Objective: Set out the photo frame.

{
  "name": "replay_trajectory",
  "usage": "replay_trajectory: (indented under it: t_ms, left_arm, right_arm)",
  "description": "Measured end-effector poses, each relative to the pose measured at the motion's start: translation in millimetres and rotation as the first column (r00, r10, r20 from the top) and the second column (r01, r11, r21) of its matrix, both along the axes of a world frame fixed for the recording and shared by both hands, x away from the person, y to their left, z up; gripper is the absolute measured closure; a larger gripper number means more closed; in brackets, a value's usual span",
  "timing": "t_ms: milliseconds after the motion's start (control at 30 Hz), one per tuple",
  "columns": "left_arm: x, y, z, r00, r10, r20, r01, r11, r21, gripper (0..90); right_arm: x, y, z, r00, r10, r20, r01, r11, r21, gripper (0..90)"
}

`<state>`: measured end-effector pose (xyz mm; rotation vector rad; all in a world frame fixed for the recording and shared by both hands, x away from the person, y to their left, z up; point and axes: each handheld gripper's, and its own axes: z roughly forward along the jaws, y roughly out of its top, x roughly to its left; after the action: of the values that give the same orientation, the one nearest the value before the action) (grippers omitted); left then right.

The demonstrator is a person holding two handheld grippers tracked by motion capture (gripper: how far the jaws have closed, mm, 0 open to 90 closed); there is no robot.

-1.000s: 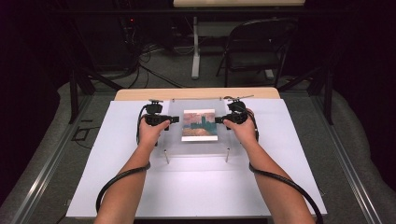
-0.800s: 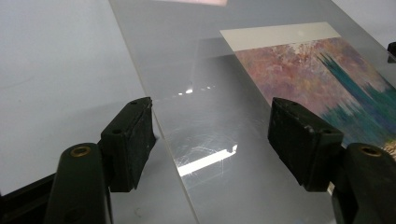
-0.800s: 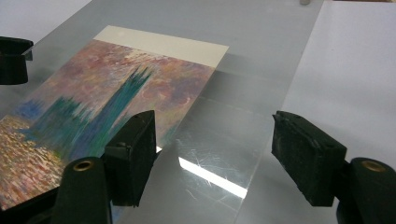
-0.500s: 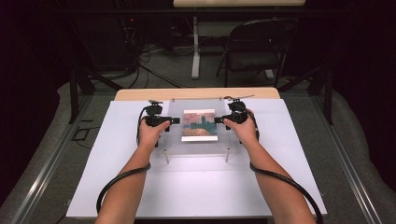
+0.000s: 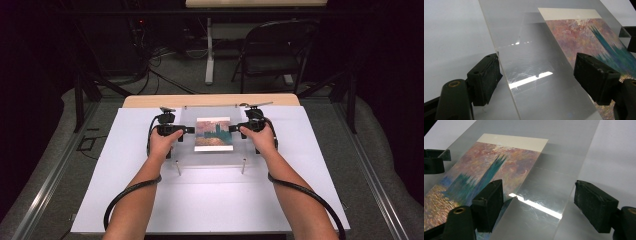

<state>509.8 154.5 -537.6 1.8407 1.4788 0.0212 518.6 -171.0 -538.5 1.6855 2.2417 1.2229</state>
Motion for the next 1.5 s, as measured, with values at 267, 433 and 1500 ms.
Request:
replay_trajectory:
  t_ms: [267, 433, 1500]
  left_arm:
    - [1.0, -2.1, 1.9, 0.9999, 0.002, -0.015, -0.002, 0.9999, 0.012, 20.8]
    - [1.3, -4.2, 3.6, 0.9996, 0.017, -0.023, -0.016, 0.9995, 0.026, 21.0]
    - [-9.8, -1.0, 22.7, 0.9959, 0.09, 0.008, -0.09, 0.9958, 0.015, 32.2]
  right_arm:
    - [1.3, 3.5, 1.0, 0.9994, 0.0, -0.035, 0.0, 1.0, 0.0, 21.3]
    - [0.6, 6.1, 2.8, 0.9993, -0.015, -0.035, 0.014, 0.9998, -0.017, 21.3]
    - [-7.9, 17.1, 23.3, 0.9966, -0.081, 0.013, 0.082, 0.9942, -0.07, 25.0]
